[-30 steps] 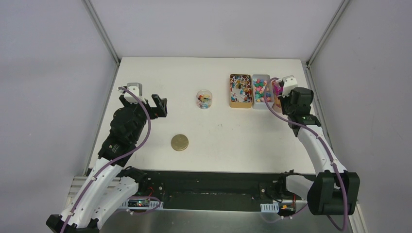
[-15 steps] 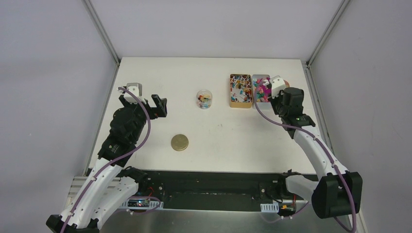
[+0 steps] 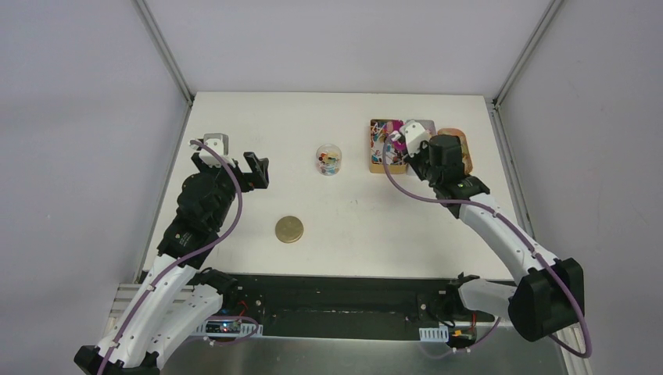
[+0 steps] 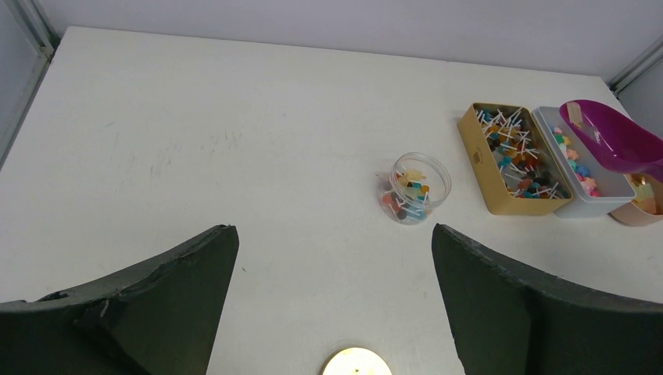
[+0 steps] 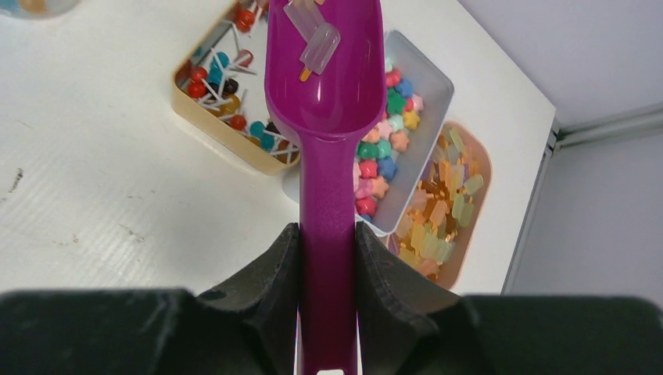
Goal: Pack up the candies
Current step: Place the fake candies in the packing bottle.
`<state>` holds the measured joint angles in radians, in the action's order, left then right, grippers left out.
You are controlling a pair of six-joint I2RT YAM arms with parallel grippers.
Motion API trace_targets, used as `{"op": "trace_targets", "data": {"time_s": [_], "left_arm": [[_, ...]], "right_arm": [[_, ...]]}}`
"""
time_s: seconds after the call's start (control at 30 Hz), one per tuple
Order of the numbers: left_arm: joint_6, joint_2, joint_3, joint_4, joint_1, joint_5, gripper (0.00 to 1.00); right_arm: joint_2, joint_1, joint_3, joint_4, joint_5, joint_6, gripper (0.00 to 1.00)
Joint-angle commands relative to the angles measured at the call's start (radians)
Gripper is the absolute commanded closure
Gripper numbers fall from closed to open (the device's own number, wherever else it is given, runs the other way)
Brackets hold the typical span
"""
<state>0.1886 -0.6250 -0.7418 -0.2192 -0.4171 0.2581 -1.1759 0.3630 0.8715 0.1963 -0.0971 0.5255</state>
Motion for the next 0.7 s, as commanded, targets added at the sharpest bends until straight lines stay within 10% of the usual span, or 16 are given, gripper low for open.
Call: {"op": "trace_targets", "data": {"time_s": [0.0,0.67], "left_arm": [[-0.022,0.013,-0.002,0.007,0.006,0.006,0.01],[-0.024,0.021,-0.002,0.003,0.006,0.025,0.01]], "right_arm": [[-0.029,0.079,0.092,-0.019,-0.053,0.059,1.0],[-0.31,0.414,0.32,0.073,-0.274,0.224,1.0]]}}
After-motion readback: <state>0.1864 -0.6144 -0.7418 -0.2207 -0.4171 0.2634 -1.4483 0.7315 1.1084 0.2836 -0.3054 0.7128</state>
